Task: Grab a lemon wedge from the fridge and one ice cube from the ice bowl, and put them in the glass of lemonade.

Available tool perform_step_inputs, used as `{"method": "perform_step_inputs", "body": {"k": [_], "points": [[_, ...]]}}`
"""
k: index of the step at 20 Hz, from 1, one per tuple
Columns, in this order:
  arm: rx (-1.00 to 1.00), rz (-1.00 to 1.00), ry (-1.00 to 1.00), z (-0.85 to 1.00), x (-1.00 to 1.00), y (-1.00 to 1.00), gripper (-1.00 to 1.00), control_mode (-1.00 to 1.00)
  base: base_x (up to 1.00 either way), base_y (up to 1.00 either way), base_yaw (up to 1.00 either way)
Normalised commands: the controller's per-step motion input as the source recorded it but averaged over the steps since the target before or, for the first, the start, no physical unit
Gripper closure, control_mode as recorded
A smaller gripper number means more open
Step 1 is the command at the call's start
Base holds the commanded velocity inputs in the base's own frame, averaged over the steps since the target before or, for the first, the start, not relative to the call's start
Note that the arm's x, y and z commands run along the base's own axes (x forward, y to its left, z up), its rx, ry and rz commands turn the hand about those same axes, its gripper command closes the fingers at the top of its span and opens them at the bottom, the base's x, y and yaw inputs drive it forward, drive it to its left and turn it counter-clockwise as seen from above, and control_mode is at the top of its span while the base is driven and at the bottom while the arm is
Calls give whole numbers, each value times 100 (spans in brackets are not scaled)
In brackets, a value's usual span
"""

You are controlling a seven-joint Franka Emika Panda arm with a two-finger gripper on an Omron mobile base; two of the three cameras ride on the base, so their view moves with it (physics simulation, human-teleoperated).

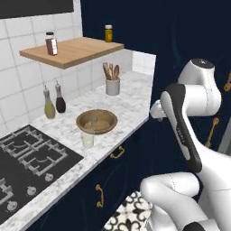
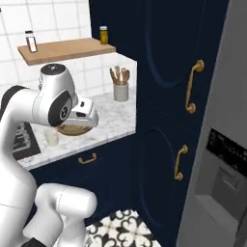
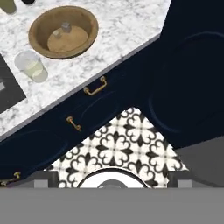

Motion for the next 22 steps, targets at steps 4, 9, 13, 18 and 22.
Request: {"method": "perform_step_inputs", "body": {"k": [4, 9, 13, 18, 22], "points": [[0, 0, 0, 0, 0, 0, -100, 100, 54, 13, 68], [0, 0, 0, 0, 0, 0, -100, 100, 84, -7, 32], [0, 0, 0, 0, 0, 0, -100, 100, 88, -34, 11], [0, 0, 1, -2, 15, -6, -100, -100, 30, -34, 0], [1, 0, 11, -32, 99, -32, -100, -100, 0, 0, 0]]}}
